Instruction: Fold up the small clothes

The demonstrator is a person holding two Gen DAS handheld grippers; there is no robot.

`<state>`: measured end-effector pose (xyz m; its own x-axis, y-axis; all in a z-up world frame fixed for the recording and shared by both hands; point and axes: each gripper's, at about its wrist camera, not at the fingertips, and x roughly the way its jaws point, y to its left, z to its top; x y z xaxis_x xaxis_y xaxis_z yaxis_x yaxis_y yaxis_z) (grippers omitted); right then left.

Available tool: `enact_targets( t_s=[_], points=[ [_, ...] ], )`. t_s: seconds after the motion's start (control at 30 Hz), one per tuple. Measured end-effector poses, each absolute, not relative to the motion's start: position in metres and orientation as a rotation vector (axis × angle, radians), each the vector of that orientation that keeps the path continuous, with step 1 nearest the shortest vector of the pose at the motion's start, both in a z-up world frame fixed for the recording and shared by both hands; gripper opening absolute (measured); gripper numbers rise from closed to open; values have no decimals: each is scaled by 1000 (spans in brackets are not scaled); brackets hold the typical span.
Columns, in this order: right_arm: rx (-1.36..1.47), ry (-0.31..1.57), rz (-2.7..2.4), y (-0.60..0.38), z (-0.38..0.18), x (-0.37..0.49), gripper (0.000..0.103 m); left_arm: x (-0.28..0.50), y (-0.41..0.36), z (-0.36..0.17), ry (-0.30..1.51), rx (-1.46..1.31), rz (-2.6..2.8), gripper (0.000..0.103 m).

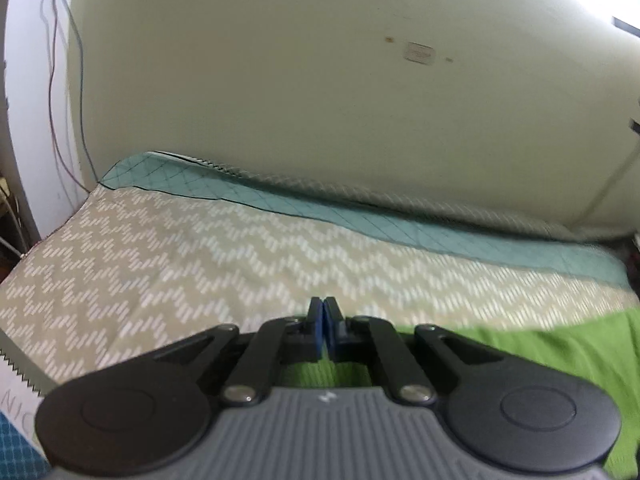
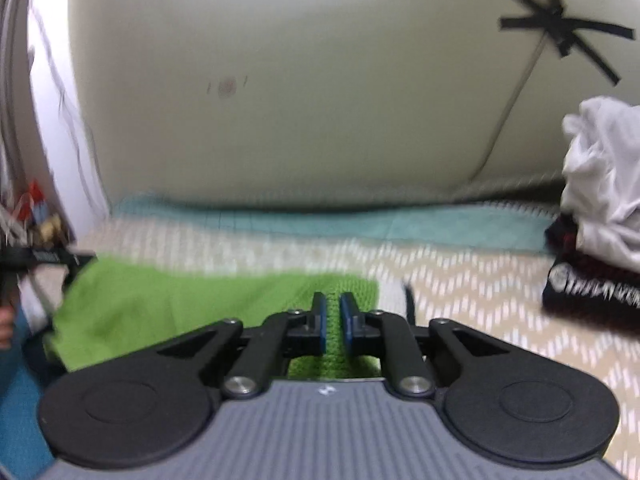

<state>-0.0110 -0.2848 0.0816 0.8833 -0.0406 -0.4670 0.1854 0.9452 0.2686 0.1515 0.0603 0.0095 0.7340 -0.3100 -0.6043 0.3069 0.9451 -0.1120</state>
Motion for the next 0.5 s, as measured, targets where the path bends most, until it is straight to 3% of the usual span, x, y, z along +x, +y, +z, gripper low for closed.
enact_targets(
  t_s=[0.17, 0.2, 0.23, 0.27, 0.3, 0.33, 0.43, 0.47, 0.5],
  points=[
    [261, 604, -74, -279, 57, 0, 17, 141, 69, 6, 691, 19, -350, 7],
    [243, 590, -76, -279, 59, -4, 25, 134, 77, 9, 676, -4, -351, 7],
    [234, 571, -73, -280, 64, -8, 38, 130, 86, 13, 665, -31, -351, 8],
    [238, 528, -72, -281, 71, -14, 63, 123, 97, 20, 651, -66, -354, 15],
    [236, 494, -62, -284, 78, -17, 62, 118, 105, 26, 637, -92, -358, 23],
    [230, 481, -48, -283, 84, -18, 62, 117, 110, 32, 625, -106, -362, 26],
    [207, 473, 1, -277, 96, -10, 57, 101, 101, 46, 592, -60, -432, 23],
    [206, 480, 17, -273, 97, -6, 52, 95, 94, 49, 582, -38, -471, 17],
    [205, 490, 37, -269, 96, -2, 43, 88, 86, 49, 580, -22, -530, 3]
  ],
)
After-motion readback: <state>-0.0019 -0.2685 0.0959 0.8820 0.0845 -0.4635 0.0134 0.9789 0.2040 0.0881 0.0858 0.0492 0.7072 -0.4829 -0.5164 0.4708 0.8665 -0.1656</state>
